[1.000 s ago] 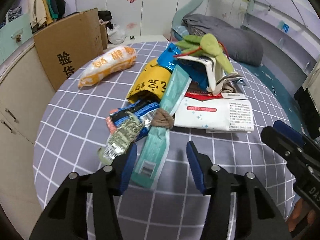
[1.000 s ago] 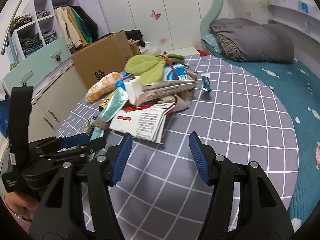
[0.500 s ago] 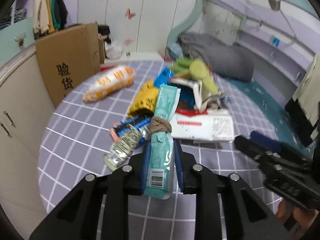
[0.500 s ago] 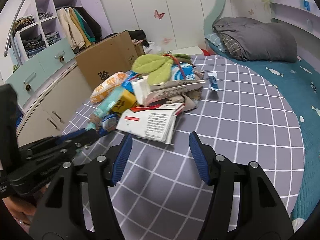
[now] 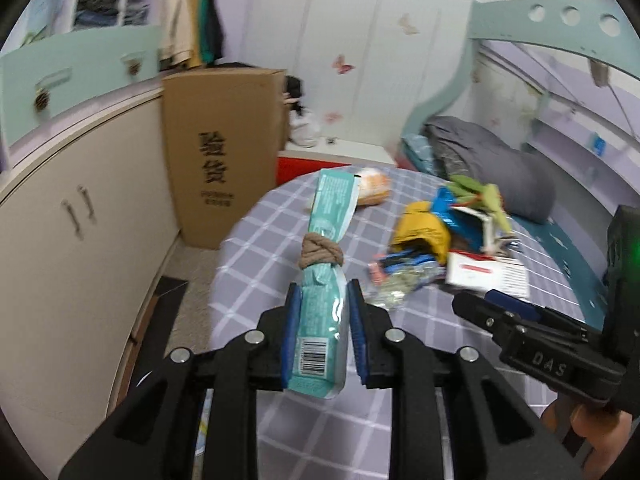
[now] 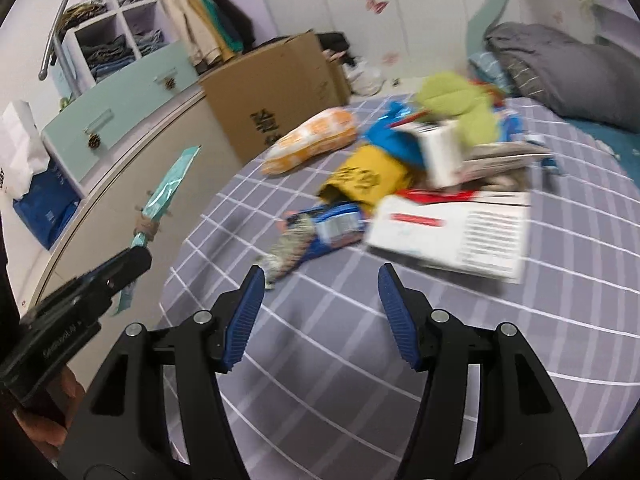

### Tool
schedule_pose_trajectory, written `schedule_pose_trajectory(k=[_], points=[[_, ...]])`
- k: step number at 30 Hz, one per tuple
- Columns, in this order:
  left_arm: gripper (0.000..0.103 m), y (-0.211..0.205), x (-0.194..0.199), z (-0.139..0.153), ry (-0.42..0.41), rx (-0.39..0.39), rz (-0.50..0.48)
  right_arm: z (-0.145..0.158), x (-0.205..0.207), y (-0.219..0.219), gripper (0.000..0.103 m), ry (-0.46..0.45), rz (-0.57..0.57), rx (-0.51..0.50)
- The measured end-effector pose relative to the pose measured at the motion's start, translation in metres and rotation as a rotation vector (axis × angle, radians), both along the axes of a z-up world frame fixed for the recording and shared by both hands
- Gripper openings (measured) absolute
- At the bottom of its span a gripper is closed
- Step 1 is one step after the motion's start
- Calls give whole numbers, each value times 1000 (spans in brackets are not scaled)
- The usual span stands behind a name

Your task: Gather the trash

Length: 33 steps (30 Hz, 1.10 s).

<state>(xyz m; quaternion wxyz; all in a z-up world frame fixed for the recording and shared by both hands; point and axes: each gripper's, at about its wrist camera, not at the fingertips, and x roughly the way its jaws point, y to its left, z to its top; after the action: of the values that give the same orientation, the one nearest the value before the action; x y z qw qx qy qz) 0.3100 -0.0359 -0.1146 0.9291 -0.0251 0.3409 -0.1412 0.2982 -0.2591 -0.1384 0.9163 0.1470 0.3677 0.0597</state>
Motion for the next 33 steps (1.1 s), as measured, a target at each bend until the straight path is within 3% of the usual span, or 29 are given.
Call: schedule_pose_trajectory(k=[5,7,9,15,25,33], points=[[23,30,7,-4,7,-16,44,-11,33,13,58,46,-14,19],[23,37,9,-5,9,-21,51,-15,40,15,53,67,-30,15],[23,42,10,-6,12,-25,56,-19,46,17,40,75,-39,18],[23,56,14,-14,24,-46,68,-23,51,21,15,77,-34,-5],[23,84,16,-21,34,-84,93,-7,37,54,10,29,44,-25],[23,134,7,-29,57,-88,170,9,39,140,10,-11,249,-23]])
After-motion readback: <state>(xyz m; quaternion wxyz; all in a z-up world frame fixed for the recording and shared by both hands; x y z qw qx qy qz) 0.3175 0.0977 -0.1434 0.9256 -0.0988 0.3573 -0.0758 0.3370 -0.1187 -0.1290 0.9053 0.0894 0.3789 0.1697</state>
